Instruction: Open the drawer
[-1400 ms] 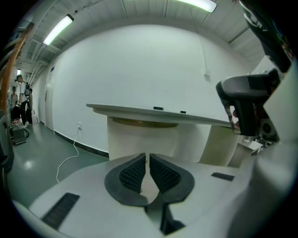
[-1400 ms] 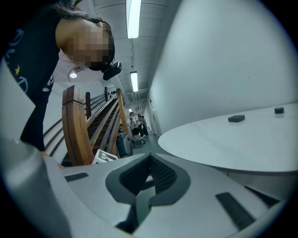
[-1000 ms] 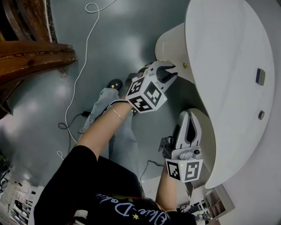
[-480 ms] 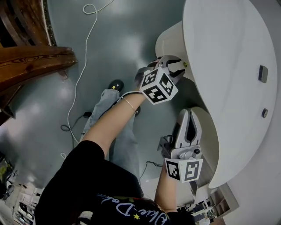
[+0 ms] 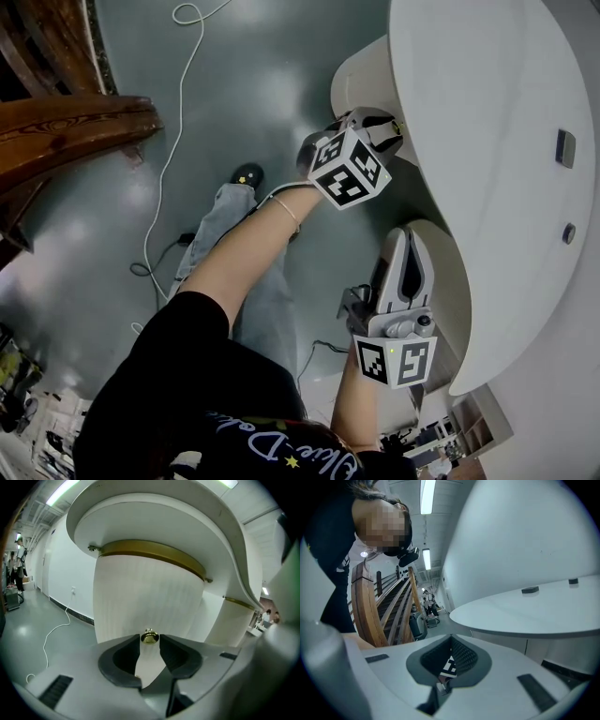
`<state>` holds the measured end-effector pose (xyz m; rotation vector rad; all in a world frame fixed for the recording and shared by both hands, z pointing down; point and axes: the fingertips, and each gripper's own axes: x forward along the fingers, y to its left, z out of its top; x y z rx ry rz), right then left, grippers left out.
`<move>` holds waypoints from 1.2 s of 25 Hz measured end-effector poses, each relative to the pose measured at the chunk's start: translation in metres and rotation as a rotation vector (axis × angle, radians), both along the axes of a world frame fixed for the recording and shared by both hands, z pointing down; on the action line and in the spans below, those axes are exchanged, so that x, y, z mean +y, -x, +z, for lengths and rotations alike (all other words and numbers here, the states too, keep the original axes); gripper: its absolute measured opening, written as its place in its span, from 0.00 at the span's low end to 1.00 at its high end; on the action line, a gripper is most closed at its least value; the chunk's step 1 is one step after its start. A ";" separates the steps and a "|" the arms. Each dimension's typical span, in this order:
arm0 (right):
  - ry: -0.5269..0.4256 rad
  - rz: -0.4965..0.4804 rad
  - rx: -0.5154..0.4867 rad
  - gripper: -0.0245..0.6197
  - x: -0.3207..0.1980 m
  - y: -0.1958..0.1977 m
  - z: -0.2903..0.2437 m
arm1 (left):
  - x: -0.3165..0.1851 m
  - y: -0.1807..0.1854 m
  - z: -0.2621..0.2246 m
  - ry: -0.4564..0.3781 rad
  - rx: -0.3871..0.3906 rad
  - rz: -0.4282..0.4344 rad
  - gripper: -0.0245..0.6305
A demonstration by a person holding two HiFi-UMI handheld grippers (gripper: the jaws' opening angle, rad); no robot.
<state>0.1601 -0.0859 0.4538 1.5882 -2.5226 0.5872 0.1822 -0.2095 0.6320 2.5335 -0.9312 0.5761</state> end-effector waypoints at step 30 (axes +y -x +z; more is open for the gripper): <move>0.009 0.008 0.032 0.03 0.005 0.003 -0.006 | 0.002 -0.001 -0.002 -0.017 -0.051 0.052 0.19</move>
